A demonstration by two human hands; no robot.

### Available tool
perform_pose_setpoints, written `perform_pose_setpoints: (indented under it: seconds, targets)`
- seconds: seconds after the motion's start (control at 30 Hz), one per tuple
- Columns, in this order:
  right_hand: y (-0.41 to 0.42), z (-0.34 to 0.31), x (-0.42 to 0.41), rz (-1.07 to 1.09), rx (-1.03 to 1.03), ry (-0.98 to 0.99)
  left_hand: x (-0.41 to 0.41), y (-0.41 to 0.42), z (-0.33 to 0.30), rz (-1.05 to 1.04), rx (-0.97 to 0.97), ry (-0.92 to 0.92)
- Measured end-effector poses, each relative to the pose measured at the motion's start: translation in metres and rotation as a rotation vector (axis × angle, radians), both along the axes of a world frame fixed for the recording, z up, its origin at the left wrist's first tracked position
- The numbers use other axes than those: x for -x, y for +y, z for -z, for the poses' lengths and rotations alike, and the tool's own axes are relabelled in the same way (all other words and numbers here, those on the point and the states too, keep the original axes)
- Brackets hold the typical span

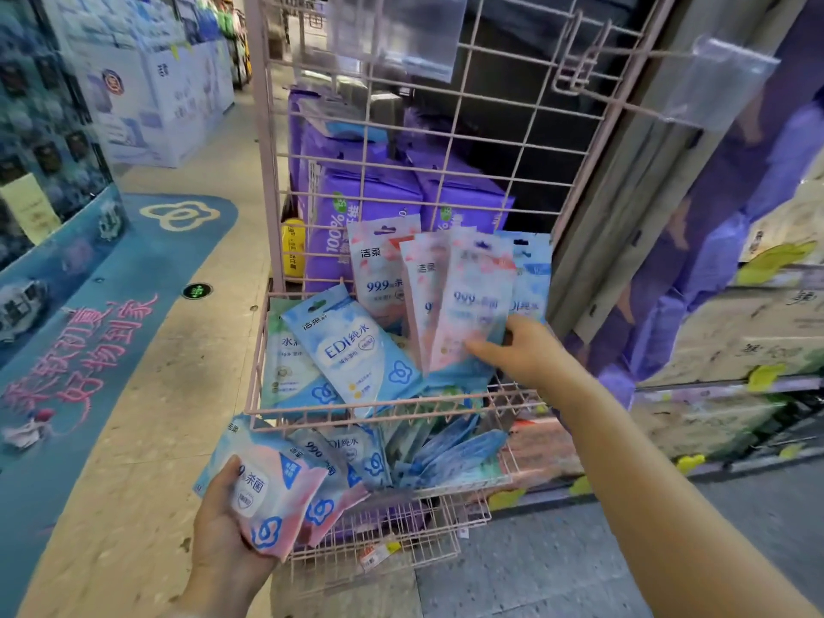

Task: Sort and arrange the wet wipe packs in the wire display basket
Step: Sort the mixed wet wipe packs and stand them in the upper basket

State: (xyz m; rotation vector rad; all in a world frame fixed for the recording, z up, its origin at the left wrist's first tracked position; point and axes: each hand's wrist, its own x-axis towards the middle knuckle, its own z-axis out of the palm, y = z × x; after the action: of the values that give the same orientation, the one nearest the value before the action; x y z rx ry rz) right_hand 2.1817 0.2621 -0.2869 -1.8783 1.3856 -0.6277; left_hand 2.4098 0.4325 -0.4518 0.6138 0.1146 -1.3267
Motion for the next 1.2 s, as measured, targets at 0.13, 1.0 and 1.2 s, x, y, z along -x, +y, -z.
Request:
perform_pose_setpoints:
  seconds: [0.13,1.0,1.2]
  targets:
    - [-0.008,0.006,-0.019,-0.037,-0.038,0.006,-0.002,-0.001,0.002,-0.042,-0.002,-0.005]
    - [-0.031,0.015,-0.038,-0.032,-0.011,-0.129,-0.004,-0.012,0.007,0.087,0.049,0.005]
    - [-0.03,0.018,-0.048,0.019,0.048,0.027,-0.004,-0.009,0.01,0.075,0.086,-0.049]
